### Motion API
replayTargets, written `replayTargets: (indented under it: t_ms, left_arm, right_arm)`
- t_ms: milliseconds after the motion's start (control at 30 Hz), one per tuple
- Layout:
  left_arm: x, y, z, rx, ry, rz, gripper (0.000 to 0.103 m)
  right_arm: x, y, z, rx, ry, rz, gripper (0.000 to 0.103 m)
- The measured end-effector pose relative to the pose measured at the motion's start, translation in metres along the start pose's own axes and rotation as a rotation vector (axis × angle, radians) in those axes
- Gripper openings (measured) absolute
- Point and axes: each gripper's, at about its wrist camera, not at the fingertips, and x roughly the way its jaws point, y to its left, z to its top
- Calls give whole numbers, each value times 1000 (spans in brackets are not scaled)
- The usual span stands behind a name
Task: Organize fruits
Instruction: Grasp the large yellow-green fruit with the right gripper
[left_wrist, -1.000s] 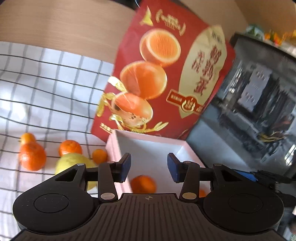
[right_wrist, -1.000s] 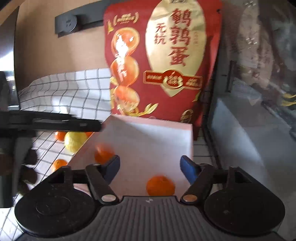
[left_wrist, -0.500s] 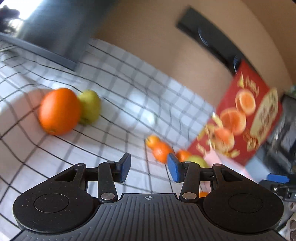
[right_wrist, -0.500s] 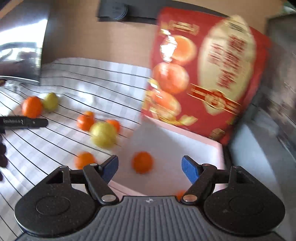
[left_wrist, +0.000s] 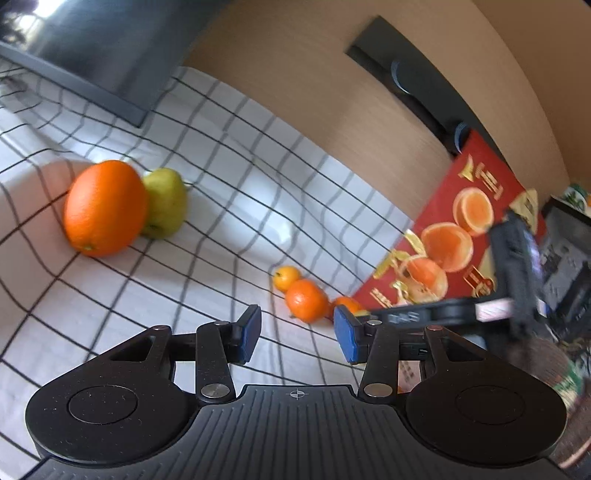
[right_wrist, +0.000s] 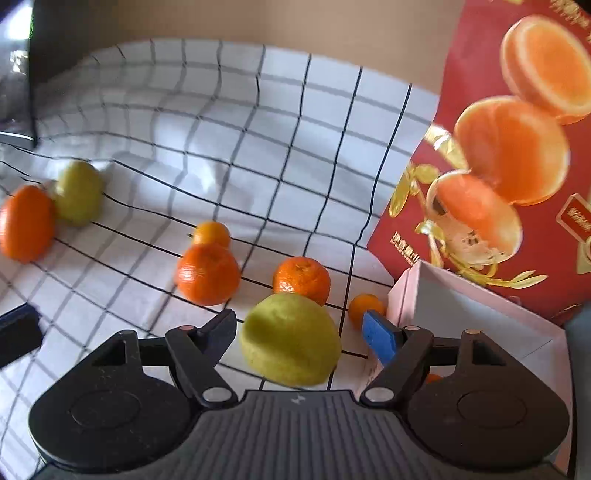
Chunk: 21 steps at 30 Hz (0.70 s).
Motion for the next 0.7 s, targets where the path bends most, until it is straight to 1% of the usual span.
replayTargets:
  t_ms: [100,133,167,200,267,333,467,567,633,700]
  left_arm:
    - [3,-6,-2,32,21,-8,48]
    - [4,-8,-2,37,27,-11,48]
    - [5,-8,-3,40,32,-13,48]
    - [5,-8,-3,40,36,-18,48]
    - [6,-7,-4,39,40,-21,48]
    - [7,-7,-4,40,45,-19,48]
    - [10,-5,-6,44,64,-17,48]
    - [11,-7,-8,62,75,-19,48]
    - [13,-10,-11,81,87,-29,48]
    - [16,-15,-14,114,107,-43,48]
  right_arm:
    - [14,0,-1,13,52,28,76]
    - [18,1,-3,6,70,33,73]
    - [23,2,-5,-8,94,28,68]
    - [23,7,-8,-42,80,1,66]
    - [19,14,-12,-75,65,-24,65]
    - [14,19,-15,-86,51,-22,64]
    - [-21,25,-23,-119,-27,51,64]
    - [-60,23,-34,-113,-80,148,64]
    - [-85,17,-48,-113,-107,217,64]
    - [-108,9,-69,-111,-121,272,64]
